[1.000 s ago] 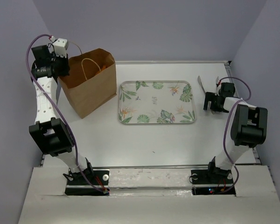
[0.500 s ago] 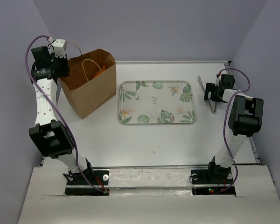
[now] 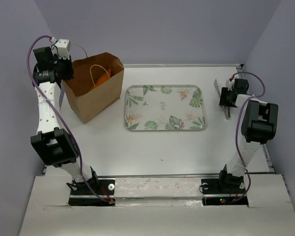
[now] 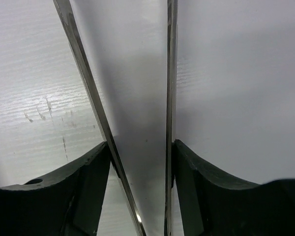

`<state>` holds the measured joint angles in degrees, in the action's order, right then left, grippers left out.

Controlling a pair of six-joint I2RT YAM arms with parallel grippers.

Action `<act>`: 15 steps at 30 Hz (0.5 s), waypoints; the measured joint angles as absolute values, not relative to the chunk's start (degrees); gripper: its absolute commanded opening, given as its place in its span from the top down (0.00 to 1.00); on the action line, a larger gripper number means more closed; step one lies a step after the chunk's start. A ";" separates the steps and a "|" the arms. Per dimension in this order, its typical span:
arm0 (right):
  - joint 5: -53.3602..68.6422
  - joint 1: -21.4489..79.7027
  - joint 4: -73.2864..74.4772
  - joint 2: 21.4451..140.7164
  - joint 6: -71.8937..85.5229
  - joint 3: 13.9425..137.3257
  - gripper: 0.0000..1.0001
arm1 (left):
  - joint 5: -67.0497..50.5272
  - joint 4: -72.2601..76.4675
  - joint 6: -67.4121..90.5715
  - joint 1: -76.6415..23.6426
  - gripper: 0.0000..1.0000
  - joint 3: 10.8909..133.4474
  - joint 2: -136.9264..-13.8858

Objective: Take the fake bread out of the paper bag

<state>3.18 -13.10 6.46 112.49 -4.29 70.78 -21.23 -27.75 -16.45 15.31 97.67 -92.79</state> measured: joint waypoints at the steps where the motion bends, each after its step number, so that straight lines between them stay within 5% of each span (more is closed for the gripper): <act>1: 3.16 -13.10 6.61 112.16 -4.34 70.59 0.45 | -20.82 -27.92 -16.51 14.98 1.00 97.67 -92.68; 15: 12.86 -11.81 15.03 84.05 0.14 66.59 0.51 | -9.72 -28.38 -17.32 6.94 1.00 89.52 -79.15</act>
<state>12.86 -11.81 15.03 84.05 0.14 66.59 -9.72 -28.38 -17.32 6.94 89.52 -79.15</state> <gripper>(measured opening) 0.499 0.066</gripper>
